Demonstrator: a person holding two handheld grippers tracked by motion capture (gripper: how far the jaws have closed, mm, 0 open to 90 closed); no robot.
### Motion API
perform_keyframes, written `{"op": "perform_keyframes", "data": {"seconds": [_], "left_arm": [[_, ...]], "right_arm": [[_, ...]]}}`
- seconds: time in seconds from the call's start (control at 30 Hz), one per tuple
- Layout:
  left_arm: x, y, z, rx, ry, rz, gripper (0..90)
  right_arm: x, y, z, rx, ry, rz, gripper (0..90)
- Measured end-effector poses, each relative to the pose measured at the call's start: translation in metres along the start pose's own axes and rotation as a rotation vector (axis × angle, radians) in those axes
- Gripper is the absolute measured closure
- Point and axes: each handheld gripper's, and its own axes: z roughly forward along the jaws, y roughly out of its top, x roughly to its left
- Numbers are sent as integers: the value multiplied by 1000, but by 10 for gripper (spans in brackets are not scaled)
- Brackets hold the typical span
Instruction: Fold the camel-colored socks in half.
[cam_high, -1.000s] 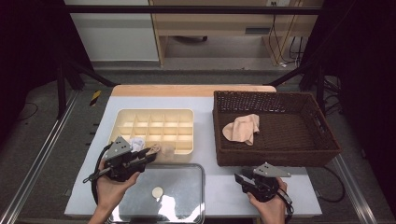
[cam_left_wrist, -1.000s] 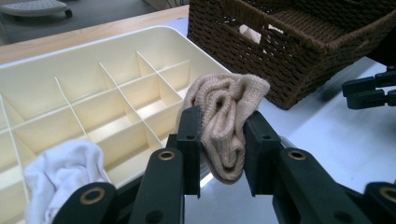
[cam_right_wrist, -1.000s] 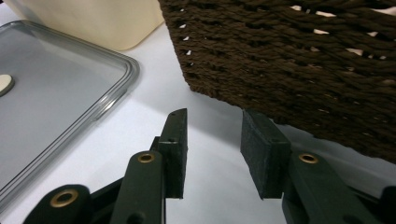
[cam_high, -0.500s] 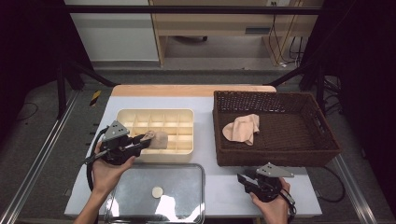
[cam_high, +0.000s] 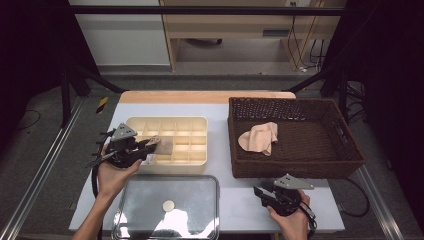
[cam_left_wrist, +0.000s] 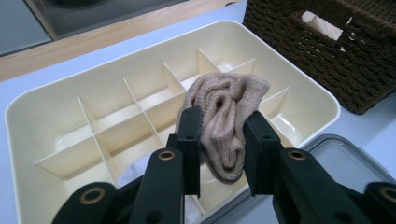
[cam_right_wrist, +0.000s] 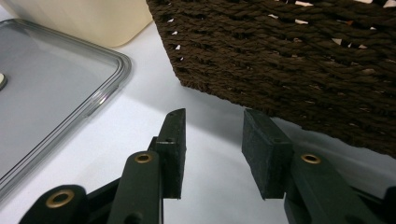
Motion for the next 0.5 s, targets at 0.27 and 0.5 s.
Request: {"op": "perform_keyframes", "data": {"seconds": [0.27,0.5], "left_arm": [[6,-1,6,41,18,12,703],[9,-7,13,87,16,13,703]], "right_arm": [[0,0,2,4,2,12,606],[1,1,5,12,7,14,605]]}}
